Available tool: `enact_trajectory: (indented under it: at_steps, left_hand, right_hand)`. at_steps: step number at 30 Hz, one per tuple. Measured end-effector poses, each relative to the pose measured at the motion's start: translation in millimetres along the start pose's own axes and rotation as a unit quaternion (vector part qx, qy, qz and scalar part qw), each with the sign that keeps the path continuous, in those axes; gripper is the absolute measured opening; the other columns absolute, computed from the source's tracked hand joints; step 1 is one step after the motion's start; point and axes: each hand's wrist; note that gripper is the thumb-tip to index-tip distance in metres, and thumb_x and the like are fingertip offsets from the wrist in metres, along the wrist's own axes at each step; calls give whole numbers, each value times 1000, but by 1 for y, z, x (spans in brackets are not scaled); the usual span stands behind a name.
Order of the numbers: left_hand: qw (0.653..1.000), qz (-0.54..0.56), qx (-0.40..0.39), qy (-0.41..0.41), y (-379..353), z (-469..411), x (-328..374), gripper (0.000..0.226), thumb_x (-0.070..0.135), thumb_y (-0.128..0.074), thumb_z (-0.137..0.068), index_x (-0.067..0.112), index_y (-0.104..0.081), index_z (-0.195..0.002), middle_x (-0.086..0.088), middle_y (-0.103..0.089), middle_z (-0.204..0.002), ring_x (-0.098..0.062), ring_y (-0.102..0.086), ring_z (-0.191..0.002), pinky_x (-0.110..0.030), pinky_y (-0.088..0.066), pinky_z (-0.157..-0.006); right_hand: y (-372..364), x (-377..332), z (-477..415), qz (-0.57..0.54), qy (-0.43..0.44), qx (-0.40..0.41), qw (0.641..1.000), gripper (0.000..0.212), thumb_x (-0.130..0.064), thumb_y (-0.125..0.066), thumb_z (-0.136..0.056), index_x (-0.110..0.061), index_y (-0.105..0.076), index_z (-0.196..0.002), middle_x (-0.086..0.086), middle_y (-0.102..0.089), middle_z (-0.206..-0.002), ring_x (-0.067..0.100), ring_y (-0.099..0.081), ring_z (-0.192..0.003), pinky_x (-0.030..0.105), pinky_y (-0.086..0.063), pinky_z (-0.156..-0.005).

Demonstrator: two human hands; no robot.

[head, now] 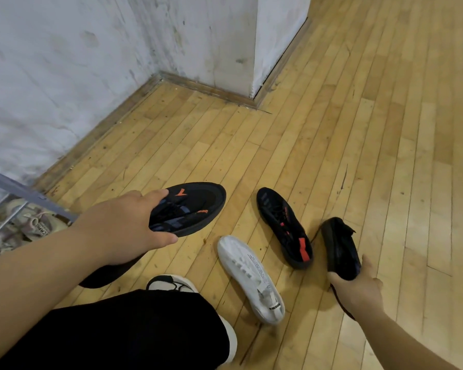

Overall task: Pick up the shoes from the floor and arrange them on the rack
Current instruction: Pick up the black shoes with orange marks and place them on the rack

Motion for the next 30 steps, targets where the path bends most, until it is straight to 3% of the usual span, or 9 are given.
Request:
enact_trajectory:
  at_steps: [2, 5, 8, 12, 15, 17, 24, 27, 30]
  left_hand:
    - [1000, 12, 12, 9, 7, 1, -1, 99, 83, -57, -76, 47, -16, -158, 8, -53, -130, -17, -57, -115, -39, -52, -91]
    - [998, 33, 42, 24, 23, 6, -3, 95, 83, -58, -76, 48, -21, -157, 7, -54, -129, -18, -57, -110, -39, -52, -88]
    - [994, 56, 79, 42, 42, 23, -16, 102, 86, -58, -72, 44, -24, -158, 3, -55, -135, -21, -57, -118, -42, -51, -95]
    - [973, 88, 177, 119, 74, 66, -49, 100, 77, -65, -76, 39, -26, -159, -2, -53, -142, -29, -54, -130, -44, -48, -98]
    - [937, 137, 260, 189, 89, 119, -93, 94, 80, -63, -71, 45, -34, -152, 1, -56, -135, -27, -57, -125, -47, -50, -98]
    - [907, 178, 307, 228, 91, 161, -128, 78, 75, -69, -75, 45, -43, -143, 5, -60, -129, -24, -60, -118, -42, -50, -92]
    - [764, 256, 435, 402, 73, 286, -250, 84, 78, -66, -73, 39, -45, -145, 3, -62, -129, -27, -63, -110, -43, -51, -87]
    - [718, 288, 461, 434, 51, 312, -284, 80, 76, -67, -78, 39, -44, -145, 7, -61, -127, -24, -62, -105, -42, -53, -88]
    - [688, 318, 449, 472, 27, 324, -318, 95, 88, -58, -70, 44, -33, -151, 0, -57, -135, -30, -63, -114, -52, -57, -94]
  right_hand:
    - [7, -29, 17, -29, 44, 24, 998, 107, -52, -76, -78, -38, -10, -161, 19, -41, -146, 43, -47, -131, 60, -48, -105]
    - [19, -84, 41, -29, 171, 26, 984, 105, -52, -77, -79, -45, -10, -160, 9, -45, -145, 34, -48, -131, 57, -49, -105]
    - [17, -158, 68, -55, 324, -40, 944, 102, -51, -77, -78, -46, -16, -159, -9, -48, -144, 18, -48, -131, 46, -49, -104]
    - [0, -267, 133, -88, 443, -155, 879, 101, -48, -80, -78, -45, -19, -159, -20, -47, -143, 7, -50, -128, 37, -49, -103]
    - [-10, -339, 197, -82, 523, -221, 819, 76, -35, -81, -79, -53, -35, -135, -26, -57, -110, 1, -60, -99, 26, -52, -81]
    - [-18, -382, 243, -68, 577, -243, 777, 66, -33, -82, -76, -56, -40, -122, -26, -58, -109, 0, -60, -100, 27, -52, -80]
    - [-65, -506, 413, 26, 741, -216, 635, 83, -52, -76, -71, -48, -37, -144, -8, -59, -119, 22, -61, -102, 45, -57, -81]
    - [-107, -549, 478, 62, 771, -187, 605, 85, -63, -70, -67, -45, -35, -142, 1, -58, -122, 33, -59, -106, 51, -58, -82]
    - [-148, -576, 533, 92, 765, -179, 612, 85, -68, -62, -63, -41, -38, -140, 3, -60, -115, 35, -62, -101, 51, -59, -80]
Point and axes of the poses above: each hand's wrist, its own z-axis away from the middle knuckle, its own y-axis out of the back of the hand, x = y × z
